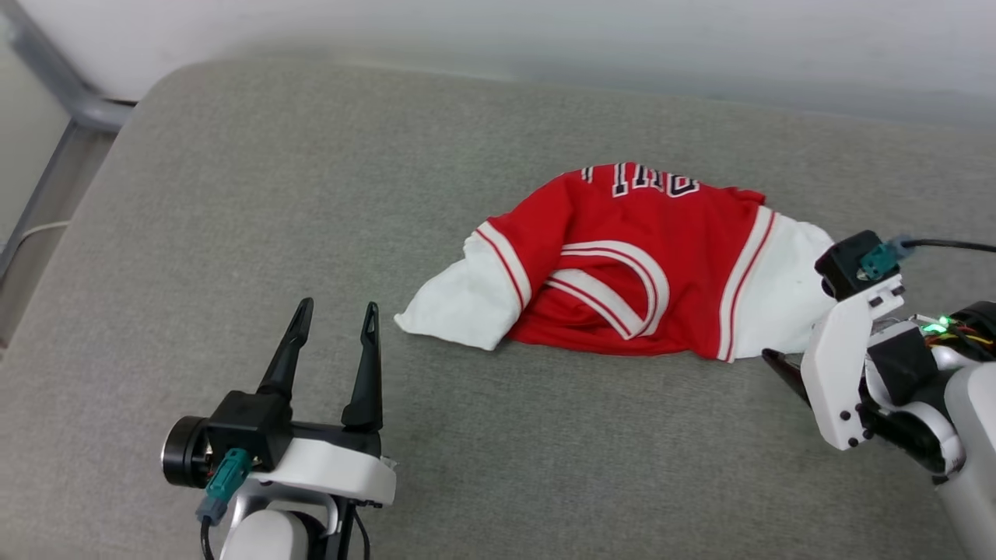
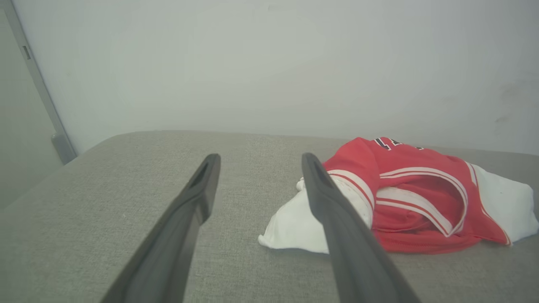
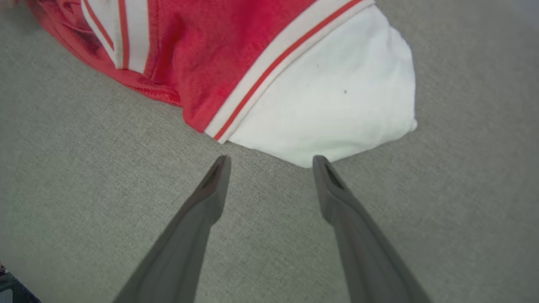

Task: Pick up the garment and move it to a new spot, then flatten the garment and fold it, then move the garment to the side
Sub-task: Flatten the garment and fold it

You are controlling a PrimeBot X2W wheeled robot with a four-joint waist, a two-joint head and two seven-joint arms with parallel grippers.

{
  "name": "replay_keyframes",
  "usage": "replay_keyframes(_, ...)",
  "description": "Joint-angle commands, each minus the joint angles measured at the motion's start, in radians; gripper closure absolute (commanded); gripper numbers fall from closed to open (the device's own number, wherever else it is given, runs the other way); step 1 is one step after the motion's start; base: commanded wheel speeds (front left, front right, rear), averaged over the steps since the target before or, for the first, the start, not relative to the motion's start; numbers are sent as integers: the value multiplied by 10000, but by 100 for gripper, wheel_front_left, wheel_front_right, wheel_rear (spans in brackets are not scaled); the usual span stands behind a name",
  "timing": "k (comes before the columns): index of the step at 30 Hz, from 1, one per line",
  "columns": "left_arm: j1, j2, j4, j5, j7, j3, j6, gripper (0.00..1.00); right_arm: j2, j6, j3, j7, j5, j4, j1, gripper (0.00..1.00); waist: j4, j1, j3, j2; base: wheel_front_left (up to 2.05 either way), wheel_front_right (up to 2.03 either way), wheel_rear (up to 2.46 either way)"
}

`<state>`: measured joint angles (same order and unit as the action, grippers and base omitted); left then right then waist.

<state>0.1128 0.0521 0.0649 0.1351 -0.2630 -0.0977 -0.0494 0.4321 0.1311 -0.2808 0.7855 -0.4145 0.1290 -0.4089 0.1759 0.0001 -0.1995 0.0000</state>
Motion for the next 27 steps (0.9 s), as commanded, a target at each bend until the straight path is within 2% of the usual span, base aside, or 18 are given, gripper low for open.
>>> replay_keyframes(1, 206, -23, -55, 133, -26, -144, 76, 0, 278, -8, -228, 624, -213, 99, -395, 0, 436, -1, -352, 0, 0, 0, 0)
replay_keyframes(7, 443, -22, -142, 379, -26, -421, 322, 0, 780, -8, -975, 1548, -440, 565, -1163, 0, 961, -1, -758, 0, 0, 0, 0)
replay_keyframes(17, 605, -22, -153, 516, -26, -552, 503, 0, 1184, -7, -2290, 1636, -893, 1843, -1379, 0, 1295, -1, -1057, 0, 0, 0, 0)
replay_keyframes(18, 612, -22, -143, 521, -26, -546, 505, 0, 1205, -5, -2453, 1648, -991, 1941, -1330, 23, 1292, -1, -1049, 0, 0, 0, 0)
replay_keyframes(19, 619, -22, -125, 519, -26, -544, 518, 0, 1239, -4, -2611, 1641, -1104, 2011, -1260, 80, 1281, -1, -1029, 0, 0, 0, 0)
replay_keyframes(20, 616, -22, -99, 523, -26, -537, 537, 0, 1268, -1, -2765, 1640, -1235, 2058, -1192, 100, 1259, -1, -989, 0, 0, 0, 0)
replay_keyframes(27, 428, -21, 68, 451, -27, -394, 497, 0, 1703, 1, -3154, 1273, -1819, 1824, -916, 100, 905, -1, -516, 0, 0, 0, 0)
